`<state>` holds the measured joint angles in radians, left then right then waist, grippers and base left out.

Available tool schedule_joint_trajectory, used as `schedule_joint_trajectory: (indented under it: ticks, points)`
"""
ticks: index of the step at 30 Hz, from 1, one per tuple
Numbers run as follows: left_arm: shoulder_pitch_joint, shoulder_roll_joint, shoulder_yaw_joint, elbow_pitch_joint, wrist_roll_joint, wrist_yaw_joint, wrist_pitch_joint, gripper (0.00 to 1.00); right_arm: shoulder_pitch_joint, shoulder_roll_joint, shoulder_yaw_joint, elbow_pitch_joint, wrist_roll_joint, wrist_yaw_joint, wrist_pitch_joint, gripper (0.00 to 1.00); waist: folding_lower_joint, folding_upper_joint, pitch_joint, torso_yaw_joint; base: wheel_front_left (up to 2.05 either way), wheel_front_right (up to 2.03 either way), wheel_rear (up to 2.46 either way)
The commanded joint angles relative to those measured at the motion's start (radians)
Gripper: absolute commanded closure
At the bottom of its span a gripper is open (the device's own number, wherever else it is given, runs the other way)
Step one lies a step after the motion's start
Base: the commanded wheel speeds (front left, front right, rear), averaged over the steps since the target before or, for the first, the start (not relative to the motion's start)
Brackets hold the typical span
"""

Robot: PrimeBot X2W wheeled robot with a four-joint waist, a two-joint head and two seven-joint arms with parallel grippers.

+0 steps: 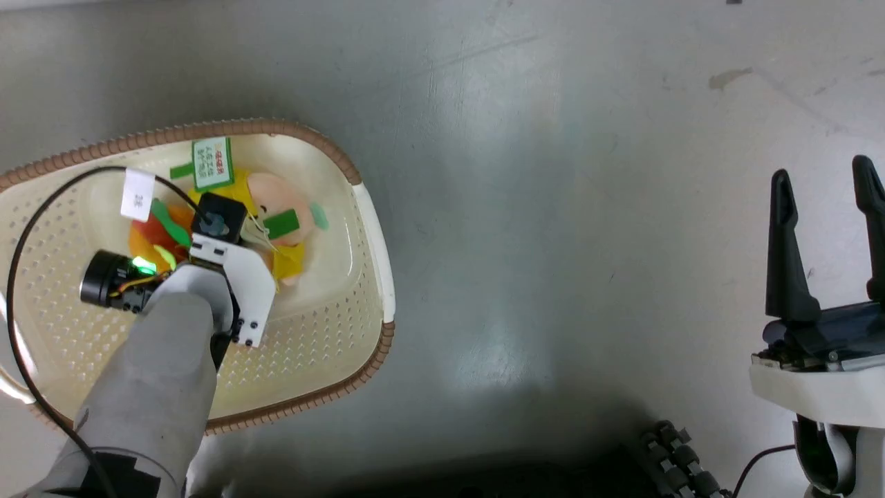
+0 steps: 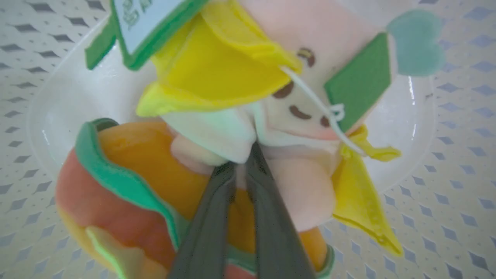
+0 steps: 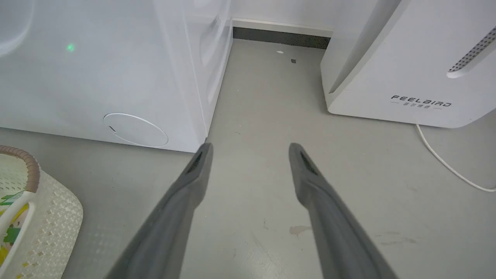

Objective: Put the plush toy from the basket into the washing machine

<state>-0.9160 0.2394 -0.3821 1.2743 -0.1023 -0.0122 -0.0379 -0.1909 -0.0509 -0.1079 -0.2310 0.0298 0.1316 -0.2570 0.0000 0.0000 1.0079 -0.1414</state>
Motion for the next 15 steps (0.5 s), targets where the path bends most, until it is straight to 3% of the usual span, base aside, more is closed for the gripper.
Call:
schedule_joint_trajectory:
  ticks: [1,8,15]
  points:
    - [0.025,0.010,-0.002,0.016,-0.005,-0.002,0.003,1.00,-0.019,0.001,0.000,0.001,0.007,-0.001,-0.005,0.00,0.0000,0.0000,-0.012,-0.001,0.00,0.00,0.00]
    - [0.091,0.011,0.003,0.016,-0.031,-0.011,-0.051,1.00,-0.034,0.001,0.001,0.036,0.016,-0.001,-0.005,0.00,0.0000,0.0000,-0.116,-0.009,0.00,0.00,0.00]
    - [0.181,-0.012,0.032,0.016,-0.083,-0.016,-0.143,1.00,-0.029,0.001,0.003,0.083,0.015,-0.001,-0.005,0.00,0.0000,0.0000,-0.291,-0.004,0.00,0.00,0.00]
